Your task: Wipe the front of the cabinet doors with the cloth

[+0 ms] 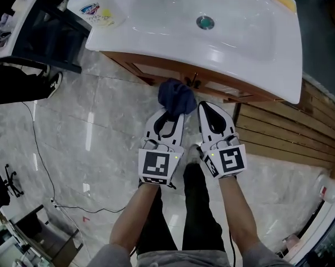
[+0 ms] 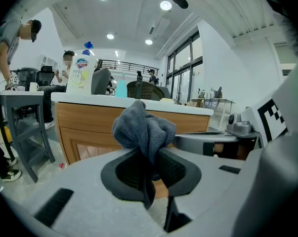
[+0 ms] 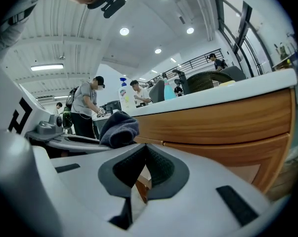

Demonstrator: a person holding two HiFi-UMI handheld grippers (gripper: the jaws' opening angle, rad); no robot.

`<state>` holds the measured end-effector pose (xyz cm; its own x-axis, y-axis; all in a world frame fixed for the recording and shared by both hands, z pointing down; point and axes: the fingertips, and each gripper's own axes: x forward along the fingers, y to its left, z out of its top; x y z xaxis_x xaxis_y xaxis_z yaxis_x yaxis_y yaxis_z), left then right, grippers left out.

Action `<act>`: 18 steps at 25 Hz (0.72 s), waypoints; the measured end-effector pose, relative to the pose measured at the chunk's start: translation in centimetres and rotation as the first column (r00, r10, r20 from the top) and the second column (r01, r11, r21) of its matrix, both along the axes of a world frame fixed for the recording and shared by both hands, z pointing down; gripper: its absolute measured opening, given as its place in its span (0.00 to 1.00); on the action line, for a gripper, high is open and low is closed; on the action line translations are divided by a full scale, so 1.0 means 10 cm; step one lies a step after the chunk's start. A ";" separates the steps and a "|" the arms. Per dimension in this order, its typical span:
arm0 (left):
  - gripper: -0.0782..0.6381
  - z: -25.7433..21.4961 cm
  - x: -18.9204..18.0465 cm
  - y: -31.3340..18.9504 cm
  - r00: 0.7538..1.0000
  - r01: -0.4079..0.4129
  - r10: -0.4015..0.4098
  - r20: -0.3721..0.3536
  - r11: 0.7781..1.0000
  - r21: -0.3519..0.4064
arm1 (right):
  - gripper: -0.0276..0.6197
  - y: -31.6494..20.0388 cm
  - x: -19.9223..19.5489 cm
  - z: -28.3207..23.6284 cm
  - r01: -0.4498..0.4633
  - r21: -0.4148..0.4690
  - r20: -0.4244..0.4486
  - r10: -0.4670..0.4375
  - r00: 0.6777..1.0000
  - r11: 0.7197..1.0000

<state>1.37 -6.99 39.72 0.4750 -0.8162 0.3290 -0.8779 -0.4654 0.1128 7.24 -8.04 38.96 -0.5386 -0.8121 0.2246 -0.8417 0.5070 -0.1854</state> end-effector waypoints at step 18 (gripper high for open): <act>0.21 0.53 0.12 -0.50 0.999 -0.026 0.026 -0.019 0.999 0.037 | 0.06 -0.20 0.10 0.36 -0.077 0.018 0.012 0.077 0.997 0.997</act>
<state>2.60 -11.96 45.05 0.5023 -0.8148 0.2897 -0.8632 -0.4923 0.1121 8.21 -9.99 42.61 -0.4765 -0.8554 0.2031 -0.8765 0.4440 -0.1863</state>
